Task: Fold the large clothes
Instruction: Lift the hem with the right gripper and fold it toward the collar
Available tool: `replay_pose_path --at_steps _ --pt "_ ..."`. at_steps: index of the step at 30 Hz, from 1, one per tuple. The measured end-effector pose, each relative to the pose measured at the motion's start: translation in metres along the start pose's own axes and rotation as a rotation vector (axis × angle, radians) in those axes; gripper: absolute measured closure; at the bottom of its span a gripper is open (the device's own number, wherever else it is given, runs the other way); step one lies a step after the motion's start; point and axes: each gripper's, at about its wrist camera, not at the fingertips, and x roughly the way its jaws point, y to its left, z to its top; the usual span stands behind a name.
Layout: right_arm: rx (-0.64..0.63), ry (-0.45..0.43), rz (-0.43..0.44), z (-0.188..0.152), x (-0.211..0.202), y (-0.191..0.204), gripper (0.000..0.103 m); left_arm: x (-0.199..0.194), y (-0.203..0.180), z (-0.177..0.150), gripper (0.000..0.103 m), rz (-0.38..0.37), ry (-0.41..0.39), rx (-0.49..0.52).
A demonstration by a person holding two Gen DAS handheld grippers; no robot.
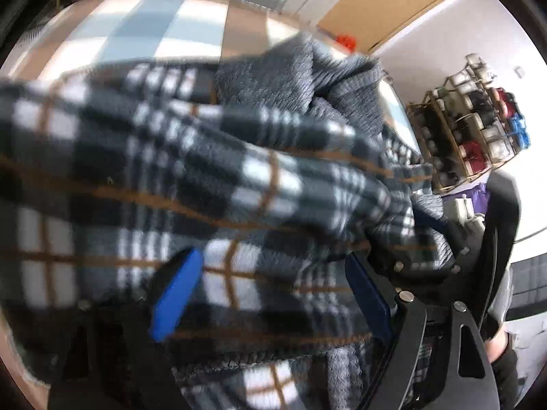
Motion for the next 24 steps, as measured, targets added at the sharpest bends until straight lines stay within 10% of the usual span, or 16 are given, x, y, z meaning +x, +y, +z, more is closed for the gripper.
replay_pose_path --at_steps 7,11,15,22,24 --pt "0.083 -0.092 0.18 0.002 -0.054 -0.046 0.0 -0.022 -0.034 0.02 0.01 0.111 0.101 0.089" --pt "0.222 -0.123 0.269 0.022 -0.093 -0.09 0.0 -0.033 -0.054 0.055 0.01 0.29 0.02 0.193" --pt "0.261 -0.113 0.266 0.07 -0.106 -0.101 0.0 0.011 -0.046 0.089 0.01 0.446 0.106 0.211" --pt "0.237 0.003 0.219 0.143 -0.043 -0.075 0.0 0.067 -0.009 0.12 0.012 0.326 0.158 0.087" --pt "0.224 0.027 0.199 0.152 -0.021 -0.069 0.0 0.08 0.0 0.126 0.035 0.298 0.161 0.083"
